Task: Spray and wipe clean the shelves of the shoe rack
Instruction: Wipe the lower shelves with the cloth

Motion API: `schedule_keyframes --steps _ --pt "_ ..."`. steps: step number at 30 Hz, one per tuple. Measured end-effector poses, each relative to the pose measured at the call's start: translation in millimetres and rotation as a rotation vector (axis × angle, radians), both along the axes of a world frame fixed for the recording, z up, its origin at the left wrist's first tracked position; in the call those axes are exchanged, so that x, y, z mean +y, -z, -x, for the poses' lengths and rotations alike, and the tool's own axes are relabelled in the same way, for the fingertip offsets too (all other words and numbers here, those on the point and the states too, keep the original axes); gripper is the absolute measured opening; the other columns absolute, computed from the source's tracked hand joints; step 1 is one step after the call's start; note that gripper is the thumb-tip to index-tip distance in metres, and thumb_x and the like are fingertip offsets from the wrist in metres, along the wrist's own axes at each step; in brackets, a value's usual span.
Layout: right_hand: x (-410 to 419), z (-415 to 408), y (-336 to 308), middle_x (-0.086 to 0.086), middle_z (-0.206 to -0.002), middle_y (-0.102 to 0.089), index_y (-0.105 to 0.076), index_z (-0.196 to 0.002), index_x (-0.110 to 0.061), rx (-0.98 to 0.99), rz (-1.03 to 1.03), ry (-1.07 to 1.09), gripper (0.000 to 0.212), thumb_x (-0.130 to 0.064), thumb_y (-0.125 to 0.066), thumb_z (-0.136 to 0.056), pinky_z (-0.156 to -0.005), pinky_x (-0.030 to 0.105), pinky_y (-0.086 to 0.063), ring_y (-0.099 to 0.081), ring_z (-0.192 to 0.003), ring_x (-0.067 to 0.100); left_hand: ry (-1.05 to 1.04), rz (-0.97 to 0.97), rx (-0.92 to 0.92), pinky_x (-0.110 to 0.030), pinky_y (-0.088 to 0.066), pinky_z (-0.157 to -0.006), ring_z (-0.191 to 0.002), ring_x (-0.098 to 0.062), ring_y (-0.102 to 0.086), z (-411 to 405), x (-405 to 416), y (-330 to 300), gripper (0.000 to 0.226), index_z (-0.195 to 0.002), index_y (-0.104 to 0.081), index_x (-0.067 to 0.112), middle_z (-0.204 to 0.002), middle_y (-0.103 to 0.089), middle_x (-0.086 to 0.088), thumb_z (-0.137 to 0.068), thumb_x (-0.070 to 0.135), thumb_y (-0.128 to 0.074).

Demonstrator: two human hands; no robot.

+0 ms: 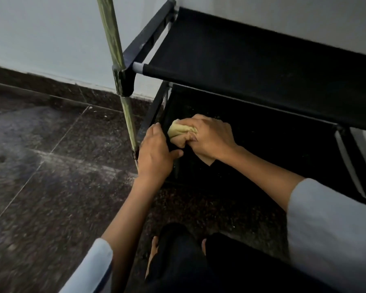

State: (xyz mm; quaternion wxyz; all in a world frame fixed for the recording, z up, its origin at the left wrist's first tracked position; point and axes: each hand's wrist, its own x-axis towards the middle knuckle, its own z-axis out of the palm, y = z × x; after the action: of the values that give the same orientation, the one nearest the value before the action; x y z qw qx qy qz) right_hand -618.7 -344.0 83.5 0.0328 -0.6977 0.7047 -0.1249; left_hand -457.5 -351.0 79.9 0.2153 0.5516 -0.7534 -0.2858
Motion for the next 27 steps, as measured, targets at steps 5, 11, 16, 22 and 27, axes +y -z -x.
schedule_keyframes --steps 5,11,16,22,27 --pt "-44 -3 1 -0.004 -0.12 -0.059 -0.052 -0.13 -0.044 0.021 0.031 0.156 0.051 -0.028 -0.061 -0.082 -0.075 0.031 -0.042 -0.061 -0.105 0.028 -0.006 0.051 0.03 -0.04 -0.037 -0.105 -0.133 -0.026 -0.035 -3 5 2 0.085 -0.144 -0.025 0.005 -0.147 -0.033 -0.01 -0.078 0.024 -0.076" --pt "-22 -14 -25 -0.014 -0.111 -0.067 -0.047 -0.119 -0.06 -0.107 -0.254 -0.056 0.054 -0.04 -0.061 -0.07 -0.072 0.025 -0.044 -0.064 -0.095 0.017 -0.033 0.079 0.043 -0.038 -0.041 -0.098 -0.127 -0.025 -0.043 -3 8 1 0.088 -0.145 -0.025 0.007 -0.144 -0.035 -0.007 -0.075 0.023 -0.077" --pt "-24 -14 -23 -0.015 -0.11 -0.065 -0.051 -0.116 -0.058 -0.035 -0.186 -0.047 0.05 -0.035 -0.06 -0.073 -0.076 0.032 -0.044 -0.063 -0.098 0.02 -0.059 0.078 0.029 -0.032 -0.04 -0.094 -0.127 -0.023 -0.043 -1 7 3 0.088 -0.144 -0.024 0.01 -0.145 -0.035 -0.004 -0.076 0.024 -0.077" --pt "-77 -20 -20 -0.002 -0.116 -0.065 -0.063 -0.114 -0.04 0.171 -0.069 0.042 0.04 -0.03 -0.06 -0.076 -0.079 0.033 -0.038 -0.06 -0.107 0.029 -0.063 0.058 -0.021 -0.032 -0.04 -0.096 -0.13 -0.023 -0.039 0 5 4 0.09 -0.146 -0.021 0.01 -0.147 -0.031 -0.004 -0.076 0.029 -0.074" --pt "-29 -29 -29 -0.013 -0.114 -0.065 -0.053 -0.119 -0.056 0.03 -0.202 -0.109 0.052 -0.037 -0.062 -0.071 -0.078 0.031 -0.041 -0.061 -0.103 0.021 -0.055 0.084 0.03 -0.032 -0.043 -0.088 -0.118 -0.022 -0.048 -2 6 6 0.079 -0.137 -0.033 0.011 -0.135 -0.041 -0.002 -0.073 0.024 -0.078"
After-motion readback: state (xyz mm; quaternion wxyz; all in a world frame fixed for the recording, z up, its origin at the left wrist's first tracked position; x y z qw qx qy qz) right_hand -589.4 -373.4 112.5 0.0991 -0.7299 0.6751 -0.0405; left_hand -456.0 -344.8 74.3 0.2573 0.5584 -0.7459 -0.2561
